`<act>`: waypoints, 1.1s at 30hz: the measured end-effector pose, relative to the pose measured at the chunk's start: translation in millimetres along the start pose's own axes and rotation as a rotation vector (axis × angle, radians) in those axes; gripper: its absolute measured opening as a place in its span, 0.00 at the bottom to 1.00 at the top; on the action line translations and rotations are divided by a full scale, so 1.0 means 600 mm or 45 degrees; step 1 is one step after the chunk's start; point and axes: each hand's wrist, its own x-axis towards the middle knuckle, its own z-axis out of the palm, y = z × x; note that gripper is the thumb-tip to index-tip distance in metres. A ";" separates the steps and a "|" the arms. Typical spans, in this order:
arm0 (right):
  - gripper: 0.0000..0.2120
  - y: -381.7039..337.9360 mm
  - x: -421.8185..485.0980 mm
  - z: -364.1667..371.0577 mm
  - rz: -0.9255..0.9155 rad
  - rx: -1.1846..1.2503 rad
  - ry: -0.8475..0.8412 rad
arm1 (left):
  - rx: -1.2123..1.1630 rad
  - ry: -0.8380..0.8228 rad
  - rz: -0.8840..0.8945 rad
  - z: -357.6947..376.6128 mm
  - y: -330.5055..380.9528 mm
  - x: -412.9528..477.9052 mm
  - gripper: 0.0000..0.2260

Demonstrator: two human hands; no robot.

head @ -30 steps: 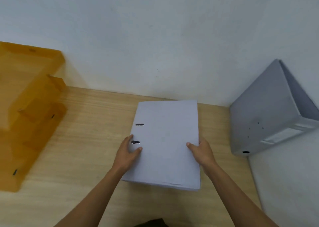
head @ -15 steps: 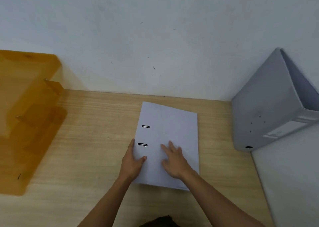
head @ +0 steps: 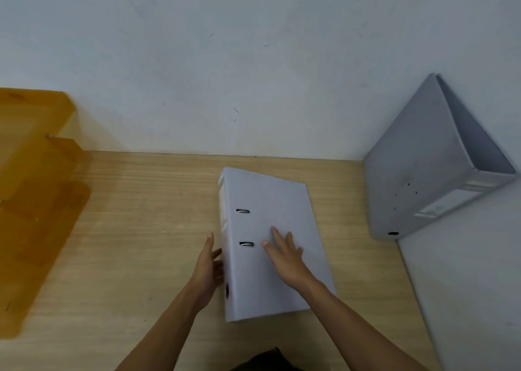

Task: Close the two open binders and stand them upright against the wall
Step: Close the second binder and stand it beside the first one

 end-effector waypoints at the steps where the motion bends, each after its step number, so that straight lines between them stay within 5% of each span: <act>1: 0.33 -0.004 -0.003 -0.008 -0.005 0.039 0.026 | -0.057 -0.112 0.021 0.014 -0.003 -0.006 0.34; 8: 0.36 -0.008 -0.028 -0.066 -0.101 0.292 0.216 | 0.056 -0.522 0.205 0.138 0.033 -0.067 0.24; 13: 0.40 -0.004 -0.059 -0.114 -0.164 0.668 0.073 | 0.223 -0.595 0.301 0.182 0.047 -0.088 0.28; 19: 0.40 -0.033 -0.119 -0.220 -0.466 0.489 0.023 | 0.410 -0.683 0.627 0.228 0.063 -0.118 0.13; 25: 0.45 -0.012 -0.159 -0.303 -0.677 0.308 0.267 | 0.655 -0.706 0.962 0.293 0.058 -0.091 0.34; 28: 0.39 0.044 -0.164 -0.313 -0.647 0.328 0.363 | 0.860 -0.700 1.036 0.328 0.040 -0.069 0.47; 33: 0.35 0.134 -0.163 -0.309 -0.555 0.430 0.487 | 1.039 -0.742 1.068 0.373 0.003 -0.049 0.49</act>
